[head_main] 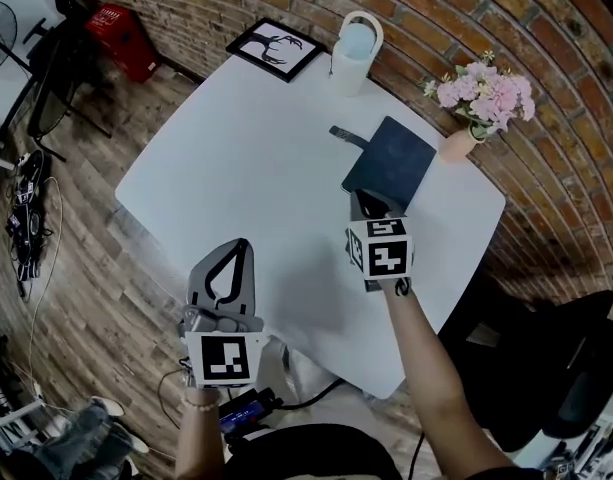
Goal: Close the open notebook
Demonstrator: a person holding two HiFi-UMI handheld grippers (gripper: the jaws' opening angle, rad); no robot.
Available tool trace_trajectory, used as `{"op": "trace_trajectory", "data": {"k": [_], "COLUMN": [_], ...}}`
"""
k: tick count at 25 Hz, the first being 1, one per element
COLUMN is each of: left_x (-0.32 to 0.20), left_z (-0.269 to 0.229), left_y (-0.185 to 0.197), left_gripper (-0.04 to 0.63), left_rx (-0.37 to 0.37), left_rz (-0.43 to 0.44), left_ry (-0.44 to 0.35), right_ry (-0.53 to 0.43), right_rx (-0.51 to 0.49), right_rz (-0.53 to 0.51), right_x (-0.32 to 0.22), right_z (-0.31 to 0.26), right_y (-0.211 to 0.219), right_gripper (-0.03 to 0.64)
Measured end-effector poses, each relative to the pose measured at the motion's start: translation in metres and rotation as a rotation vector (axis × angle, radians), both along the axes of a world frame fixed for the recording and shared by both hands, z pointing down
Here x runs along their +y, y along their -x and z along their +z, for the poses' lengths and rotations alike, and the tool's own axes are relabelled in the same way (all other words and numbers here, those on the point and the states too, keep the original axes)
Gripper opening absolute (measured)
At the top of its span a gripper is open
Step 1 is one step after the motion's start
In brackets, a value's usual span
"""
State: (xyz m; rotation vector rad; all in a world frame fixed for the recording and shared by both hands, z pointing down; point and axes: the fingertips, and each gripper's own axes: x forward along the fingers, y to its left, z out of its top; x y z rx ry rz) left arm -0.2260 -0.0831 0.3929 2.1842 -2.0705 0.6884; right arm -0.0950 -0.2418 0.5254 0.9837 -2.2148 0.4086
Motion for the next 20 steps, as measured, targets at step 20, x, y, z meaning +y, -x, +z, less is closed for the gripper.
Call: {"op": "trace_trajectory", "data": {"k": [20], "left_x": [0.019], "left_z": [-0.082], "left_y": [-0.058], "left_gripper": [0.017], "left_rx": [0.134], "left_rz": [0.237], "left_ry": [-0.117], "right_ry": [-0.254], "right_rx": [-0.266], "right_rz": [0.213], "right_x": [0.096], "right_z": [-0.150], "right_y": [-0.084], "right_gripper": [0.034]}}
